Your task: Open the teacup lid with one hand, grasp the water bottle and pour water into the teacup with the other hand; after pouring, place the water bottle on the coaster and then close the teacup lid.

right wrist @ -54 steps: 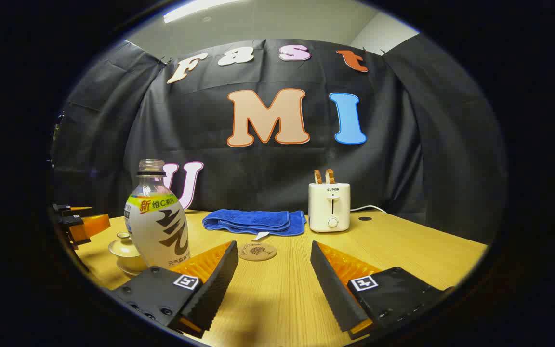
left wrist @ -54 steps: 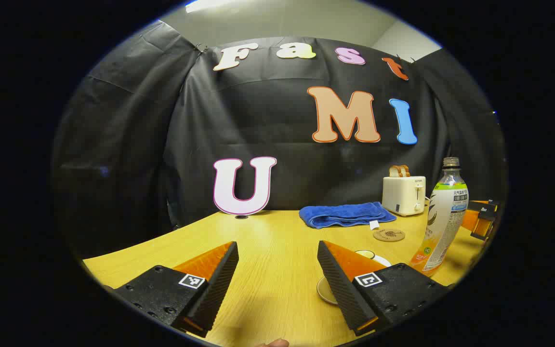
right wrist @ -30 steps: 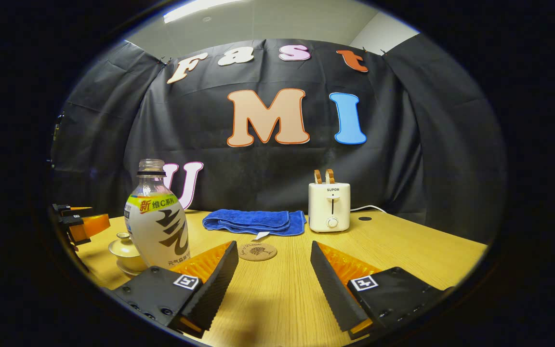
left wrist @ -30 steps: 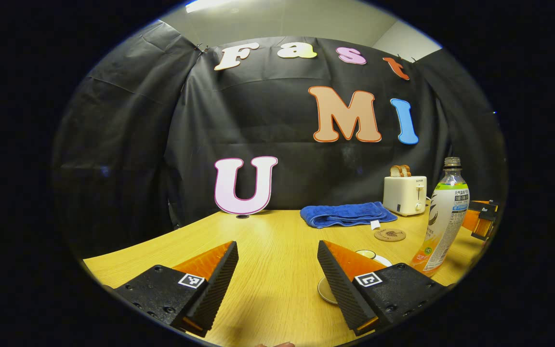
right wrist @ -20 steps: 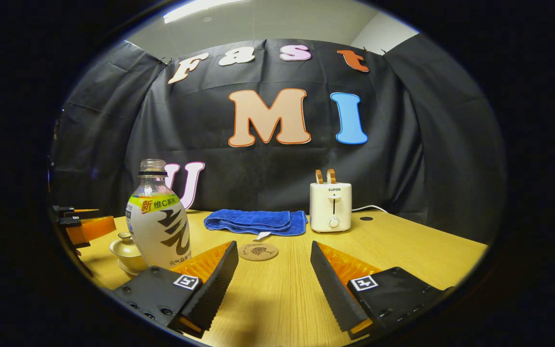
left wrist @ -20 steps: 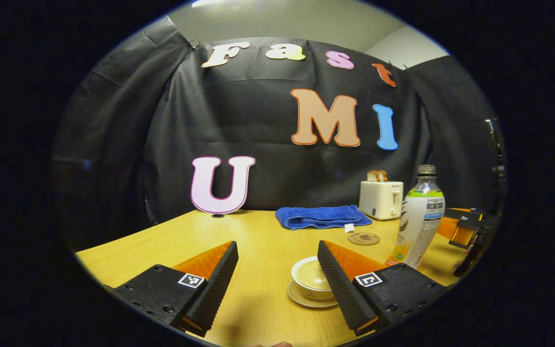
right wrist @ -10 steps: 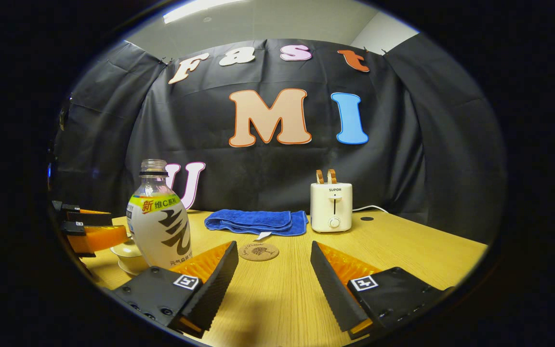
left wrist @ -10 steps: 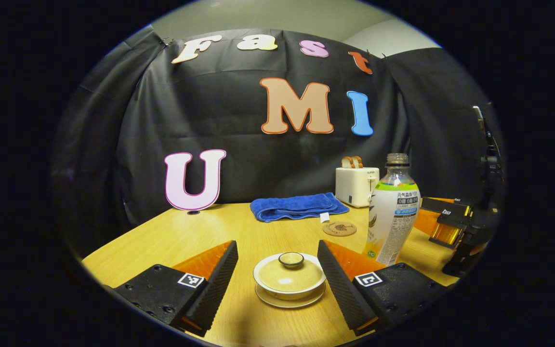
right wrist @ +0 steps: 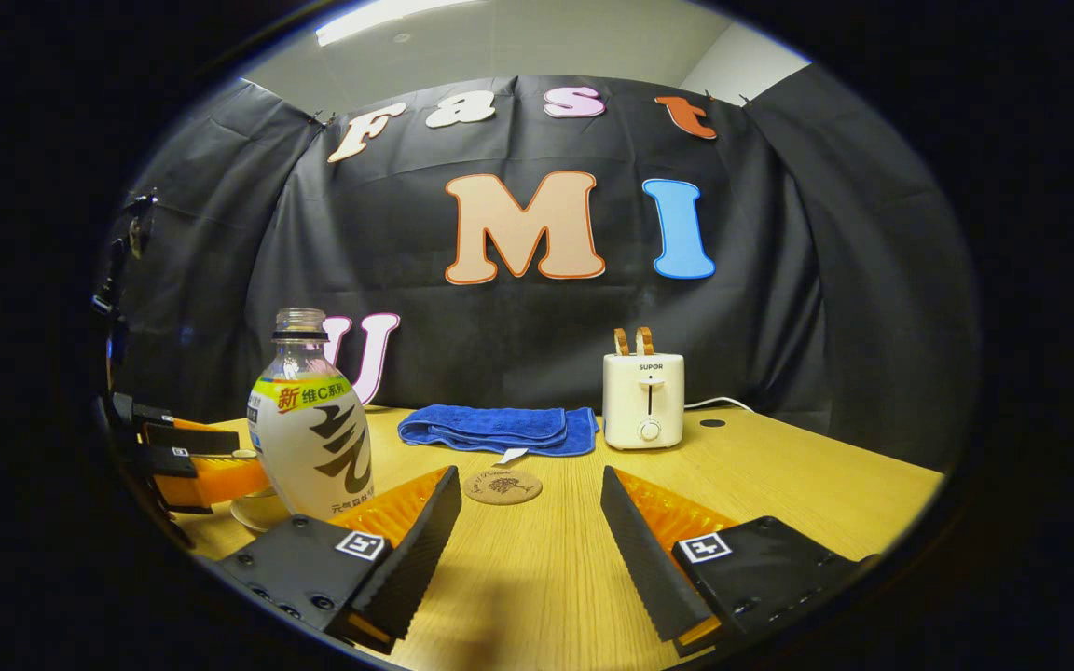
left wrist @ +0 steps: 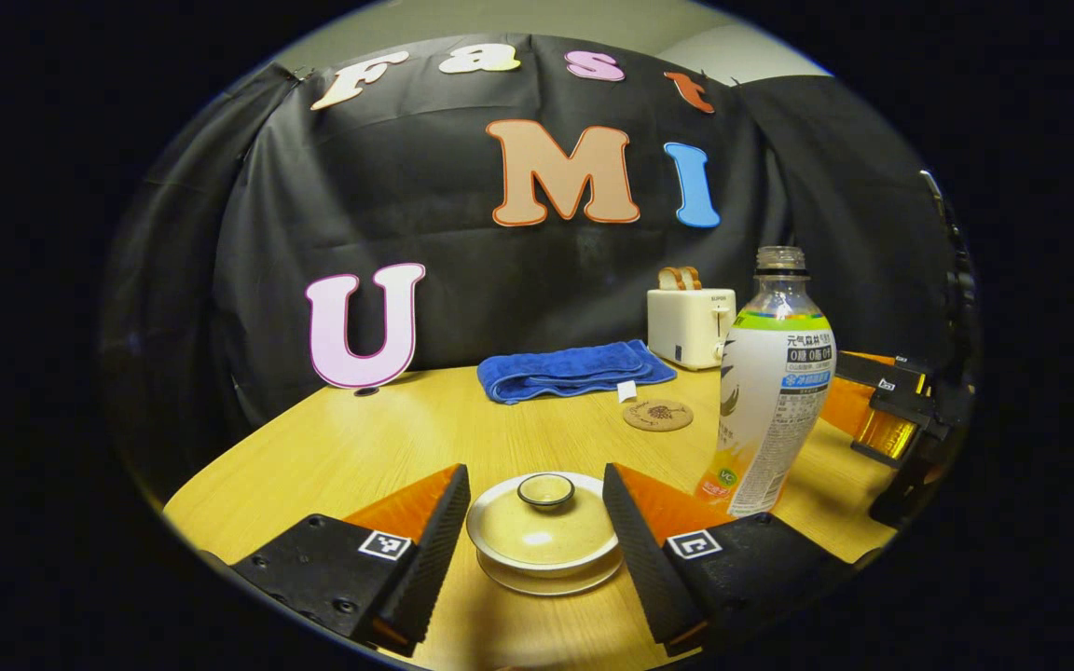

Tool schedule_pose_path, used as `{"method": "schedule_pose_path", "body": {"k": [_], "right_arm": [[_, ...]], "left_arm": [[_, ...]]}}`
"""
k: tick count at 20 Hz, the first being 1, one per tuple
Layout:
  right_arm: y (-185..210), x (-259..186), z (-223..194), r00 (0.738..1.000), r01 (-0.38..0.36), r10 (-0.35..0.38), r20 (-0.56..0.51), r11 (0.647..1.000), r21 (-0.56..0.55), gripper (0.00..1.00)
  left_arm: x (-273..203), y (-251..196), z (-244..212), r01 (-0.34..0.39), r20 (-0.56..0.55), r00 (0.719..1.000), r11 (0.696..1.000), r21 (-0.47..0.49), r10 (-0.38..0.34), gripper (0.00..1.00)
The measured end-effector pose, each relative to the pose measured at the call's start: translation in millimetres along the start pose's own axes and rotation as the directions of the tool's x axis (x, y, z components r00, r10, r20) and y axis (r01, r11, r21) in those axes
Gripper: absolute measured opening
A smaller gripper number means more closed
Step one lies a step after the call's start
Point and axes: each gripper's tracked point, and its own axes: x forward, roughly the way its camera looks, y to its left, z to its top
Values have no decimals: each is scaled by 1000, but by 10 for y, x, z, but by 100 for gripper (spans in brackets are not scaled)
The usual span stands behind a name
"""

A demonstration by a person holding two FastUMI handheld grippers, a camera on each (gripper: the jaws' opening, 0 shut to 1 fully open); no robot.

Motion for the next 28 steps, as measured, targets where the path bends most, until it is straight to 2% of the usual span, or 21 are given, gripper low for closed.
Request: {"method": "schedule_pose_path", "body": {"k": [2, 3, 4, 5, 10, 13, 14, 17, 18, 20, 24, 26, 28], "right_arm": [[2, -3, 3, 1000, -2, 2, 0, 1000, 0, 94], [12, -3, -1, 1000, -5, 5, 0, 1000, 0, 97], [15, 4, -3, 1000, -7, 7, 0, 1000, 0, 94], [15, -2, 2, 1000, -8, 8, 0, 1000, 0, 97], [19, -1, 2, 1000, -12, 12, 0, 1000, 0, 100], [23, 3, -1, 1000, -12, 12, -1, 1000, 0, 94], [21, -1, 0, 1000, -12, 12, 0, 1000, 0, 100], [22, 5, 0, 1000, -12, 12, -1, 1000, 0, 100], [20, 2, 1, 1000, -12, 12, 0, 1000, 0, 94], [18, 3, 4, 1000, -12, 12, -1, 1000, 0, 97], [21, 2, 0, 1000, -12, 12, -1, 1000, 0, 97], [21, 1, 1, 1000, -12, 12, -1, 1000, 0, 100], [22, -2, -1, 1000, -14, 14, -2, 1000, 1, 97]], "left_arm": [[11, -32, -21, 8, -9, 1000, 1000, 4, -8, 78], [14, -37, -31, 9, -13, 1000, 1000, 8, -9, 75], [19, -43, -16, 10, -11, 1000, 1000, 12, -10, 74], [30, -51, -33, 12, -15, 1000, 1000, 15, -12, 72], [28, -55, -14, 12, -15, 1000, 999, 31, -11, 68], [28, -63, 1, 4, -7, 1000, 999, 42, -3, 55], [31, -72, 2, 3, -6, 1000, 999, 52, -3, 54], [36, -87, 16, 2, 1, 1000, 997, 75, -2, 46], [36, -86, 11, -1, 3, 1000, 997, 82, 1, 45], [29, -61, 30, -16, 9, 1000, 996, 93, 15, 45], [44, -19, 38, -31, 22, 999, 997, 73, 29, 27], [29, -24, 49, -31, 24, 999, 997, 72, 29, 27], [31, -19, 52, -34, 23, 999, 997, 69, 33, 25]]}}
